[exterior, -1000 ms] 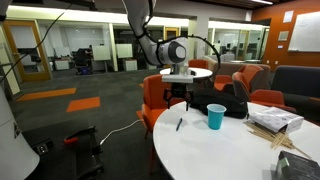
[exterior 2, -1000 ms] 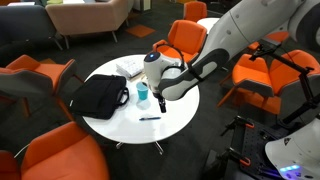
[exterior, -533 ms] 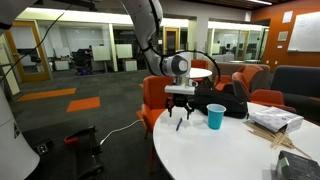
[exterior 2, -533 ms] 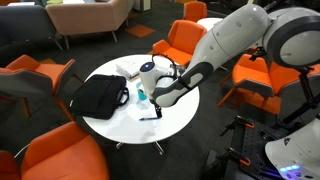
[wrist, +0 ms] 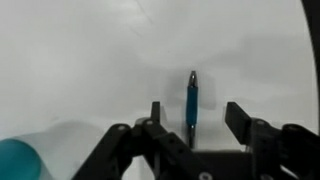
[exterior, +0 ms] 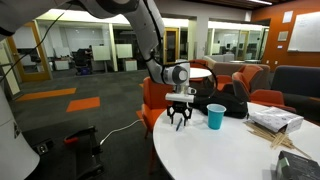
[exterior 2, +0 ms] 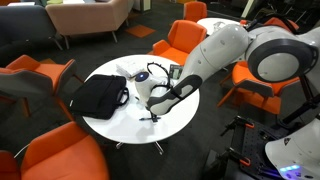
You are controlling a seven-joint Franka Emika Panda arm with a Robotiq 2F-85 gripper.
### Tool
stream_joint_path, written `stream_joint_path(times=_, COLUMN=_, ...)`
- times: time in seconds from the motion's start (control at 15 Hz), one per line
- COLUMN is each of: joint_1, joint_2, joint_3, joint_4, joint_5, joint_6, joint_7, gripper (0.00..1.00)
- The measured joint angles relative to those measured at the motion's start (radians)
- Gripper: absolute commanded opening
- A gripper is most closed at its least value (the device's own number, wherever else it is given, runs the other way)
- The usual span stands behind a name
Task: Put the pen in the cup
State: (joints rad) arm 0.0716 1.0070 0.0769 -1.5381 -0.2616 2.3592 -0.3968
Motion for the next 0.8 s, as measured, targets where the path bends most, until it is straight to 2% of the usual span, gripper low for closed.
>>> stream_joint_path(times=0.07, joint_1=0.001, joint_2=0.018, joint_3=0.000, joint_4=0.016, joint_5=-0.001, joint_6=0.000, joint_7=0.000, gripper=0.28)
stream_joint_path(times=0.27, joint_1=0.003, joint_2=0.052, joint_3=0.000, joint_4=0.065, joint_5=-0.001, joint_6=-0.015, joint_7=0.000, gripper=0.05)
stream_joint_path(times=0.33, joint_1=0.002, joint_2=0.056, joint_3=0.000, joint_4=0.077, joint_5=-0.001, joint_6=-0.017, joint_7=0.000, gripper=0.00)
stream_joint_path(times=0.8, joint_1=-0.015, joint_2=0.073, joint_3=0.000, joint_4=0.136, joint_5=0.009, joint_6=-0.028, joint_7=0.000, gripper=0.01)
